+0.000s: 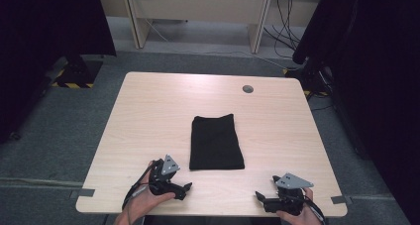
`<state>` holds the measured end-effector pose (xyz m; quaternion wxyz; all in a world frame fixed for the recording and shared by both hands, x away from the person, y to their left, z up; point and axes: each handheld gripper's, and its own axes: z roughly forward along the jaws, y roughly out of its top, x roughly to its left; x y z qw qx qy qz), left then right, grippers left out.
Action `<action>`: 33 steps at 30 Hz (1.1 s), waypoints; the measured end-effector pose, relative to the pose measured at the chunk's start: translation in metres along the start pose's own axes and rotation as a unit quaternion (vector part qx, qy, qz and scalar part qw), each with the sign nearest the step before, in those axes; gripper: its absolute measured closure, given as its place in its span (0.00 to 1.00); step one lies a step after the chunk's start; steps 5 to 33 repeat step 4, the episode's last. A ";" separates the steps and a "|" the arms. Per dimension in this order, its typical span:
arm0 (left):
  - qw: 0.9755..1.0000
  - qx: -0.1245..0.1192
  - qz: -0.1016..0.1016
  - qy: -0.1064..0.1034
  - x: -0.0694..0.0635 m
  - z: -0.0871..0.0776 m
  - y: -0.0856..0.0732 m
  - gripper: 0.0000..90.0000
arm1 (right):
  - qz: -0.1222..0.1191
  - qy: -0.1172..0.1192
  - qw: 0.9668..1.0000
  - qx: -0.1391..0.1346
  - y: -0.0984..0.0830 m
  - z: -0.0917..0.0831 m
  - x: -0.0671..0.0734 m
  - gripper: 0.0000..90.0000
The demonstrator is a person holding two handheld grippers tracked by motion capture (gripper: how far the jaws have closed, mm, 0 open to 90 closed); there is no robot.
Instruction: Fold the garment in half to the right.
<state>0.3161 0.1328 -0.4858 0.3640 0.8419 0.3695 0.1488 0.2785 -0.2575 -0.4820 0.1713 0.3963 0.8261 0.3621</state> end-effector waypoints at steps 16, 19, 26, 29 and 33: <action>1.000 0.000 0.000 0.000 0.000 0.000 0.000 0.00 | 0.000 0.000 1.000 -0.001 0.000 0.000 0.000 0.17; 1.000 0.000 0.000 0.000 0.000 0.000 0.000 0.00 | 0.000 0.000 1.000 -0.001 0.000 0.000 0.000 0.17; 1.000 0.000 0.000 0.000 0.000 0.000 0.000 0.00 | 0.000 0.000 1.000 -0.001 0.000 0.000 0.000 0.17; 1.000 0.000 0.000 0.000 0.000 0.000 0.000 0.00 | 0.000 0.000 1.000 -0.001 0.000 0.000 0.000 0.17; 1.000 0.000 0.000 0.000 0.000 0.000 0.000 0.00 | 0.000 0.000 1.000 -0.001 0.000 0.000 0.000 0.17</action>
